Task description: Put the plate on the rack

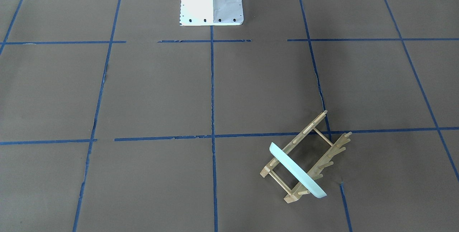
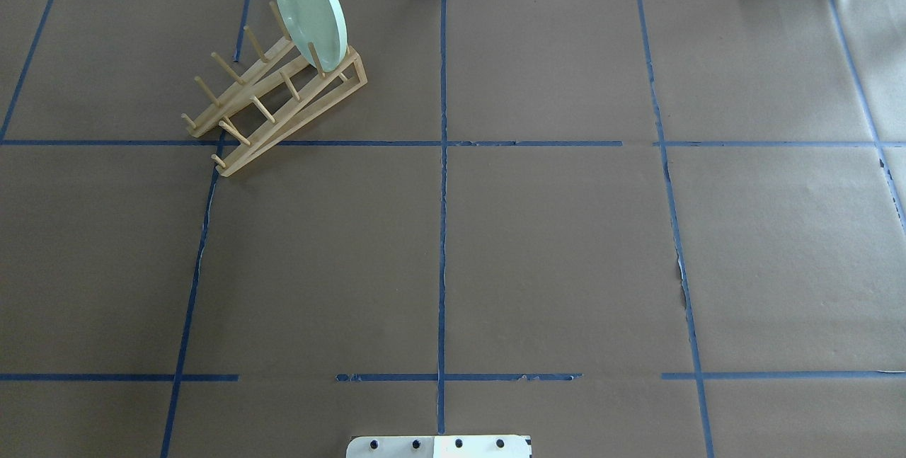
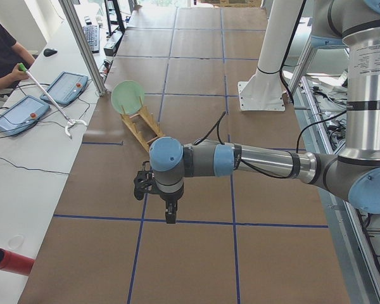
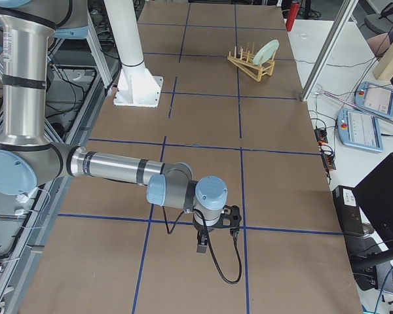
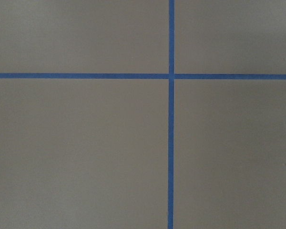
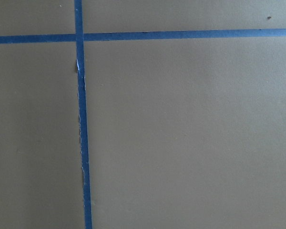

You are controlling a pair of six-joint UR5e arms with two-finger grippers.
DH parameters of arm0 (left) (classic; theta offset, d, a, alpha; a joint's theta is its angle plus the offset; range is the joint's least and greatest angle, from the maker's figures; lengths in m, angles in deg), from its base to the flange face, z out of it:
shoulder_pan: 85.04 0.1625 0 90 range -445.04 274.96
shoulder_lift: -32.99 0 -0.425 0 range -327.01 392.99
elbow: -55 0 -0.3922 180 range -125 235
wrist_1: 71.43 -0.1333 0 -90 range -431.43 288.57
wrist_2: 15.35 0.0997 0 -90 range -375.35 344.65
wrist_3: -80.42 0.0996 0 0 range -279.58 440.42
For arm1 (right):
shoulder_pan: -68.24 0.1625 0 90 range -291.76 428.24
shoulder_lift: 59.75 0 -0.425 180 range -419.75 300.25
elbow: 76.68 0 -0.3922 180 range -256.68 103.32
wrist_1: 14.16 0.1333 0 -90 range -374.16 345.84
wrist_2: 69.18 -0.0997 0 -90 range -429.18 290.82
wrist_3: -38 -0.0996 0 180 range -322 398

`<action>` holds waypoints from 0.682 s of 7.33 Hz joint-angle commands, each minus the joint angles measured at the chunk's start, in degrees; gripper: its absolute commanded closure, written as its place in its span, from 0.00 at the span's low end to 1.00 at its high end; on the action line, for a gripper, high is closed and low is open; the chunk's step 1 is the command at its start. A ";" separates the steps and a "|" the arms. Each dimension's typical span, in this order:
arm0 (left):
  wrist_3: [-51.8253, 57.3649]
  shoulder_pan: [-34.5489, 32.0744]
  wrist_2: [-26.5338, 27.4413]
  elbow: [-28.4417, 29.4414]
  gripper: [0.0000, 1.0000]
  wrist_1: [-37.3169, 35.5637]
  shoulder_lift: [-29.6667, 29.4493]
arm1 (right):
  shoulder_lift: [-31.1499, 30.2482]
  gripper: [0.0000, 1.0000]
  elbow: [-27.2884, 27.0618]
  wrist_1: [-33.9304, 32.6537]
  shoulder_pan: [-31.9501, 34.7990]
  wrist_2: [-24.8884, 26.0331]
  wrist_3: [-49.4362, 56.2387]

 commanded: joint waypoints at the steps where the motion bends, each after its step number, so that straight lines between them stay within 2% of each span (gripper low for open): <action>1: -0.02 0.15 -3.78 1.53 0.00 0.24 0.13 | 0.00 0.00 -0.03 0.00 0.00 0.00 0.00; 2: -0.02 0.15 -5.99 3.98 0.00 -0.02 -1.26 | 0.00 0.00 0.06 0.00 0.00 0.00 0.00; 5: -0.11 0.07 -5.92 4.09 0.00 -0.46 -2.15 | 0.00 0.00 -0.03 0.00 0.00 0.00 0.00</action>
